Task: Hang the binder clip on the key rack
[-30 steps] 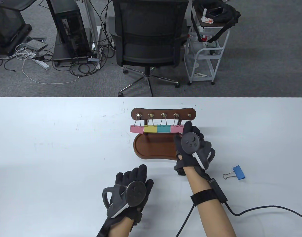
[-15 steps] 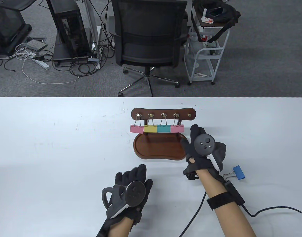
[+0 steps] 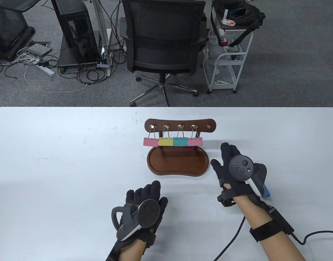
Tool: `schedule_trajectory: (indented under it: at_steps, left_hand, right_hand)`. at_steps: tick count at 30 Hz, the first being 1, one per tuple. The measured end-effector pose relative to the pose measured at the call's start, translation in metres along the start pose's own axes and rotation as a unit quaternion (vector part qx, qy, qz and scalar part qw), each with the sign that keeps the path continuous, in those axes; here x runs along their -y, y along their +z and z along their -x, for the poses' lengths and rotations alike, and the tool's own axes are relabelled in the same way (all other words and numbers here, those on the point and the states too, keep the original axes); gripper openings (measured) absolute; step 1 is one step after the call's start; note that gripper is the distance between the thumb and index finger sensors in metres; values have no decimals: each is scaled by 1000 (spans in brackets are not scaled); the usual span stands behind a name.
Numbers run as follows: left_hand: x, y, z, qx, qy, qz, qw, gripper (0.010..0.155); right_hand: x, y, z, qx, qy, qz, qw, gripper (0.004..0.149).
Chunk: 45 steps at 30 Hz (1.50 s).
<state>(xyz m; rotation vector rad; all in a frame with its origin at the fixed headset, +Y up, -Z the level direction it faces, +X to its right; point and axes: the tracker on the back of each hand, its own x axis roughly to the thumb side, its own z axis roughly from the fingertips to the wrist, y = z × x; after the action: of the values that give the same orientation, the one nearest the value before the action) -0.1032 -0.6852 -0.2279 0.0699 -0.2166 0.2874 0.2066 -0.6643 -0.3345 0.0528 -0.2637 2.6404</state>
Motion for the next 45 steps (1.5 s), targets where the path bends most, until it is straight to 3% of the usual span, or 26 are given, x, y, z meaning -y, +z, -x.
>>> schedule_trajectory:
  at_steps: [19,34,45]
  left_hand:
    - [0,1,2,-3,4,1,1000,68]
    - [2,-1,-2,9,5,6,1000,68]
    - [2,0,-3,10,9,8,1000,68]
  right_hand:
    - [47,12,67,-84,8,6,996,74]
    - [19,36,125,-116,69,-96,986,70]
    - [-11,41,145,-127,100,-188,969,67]
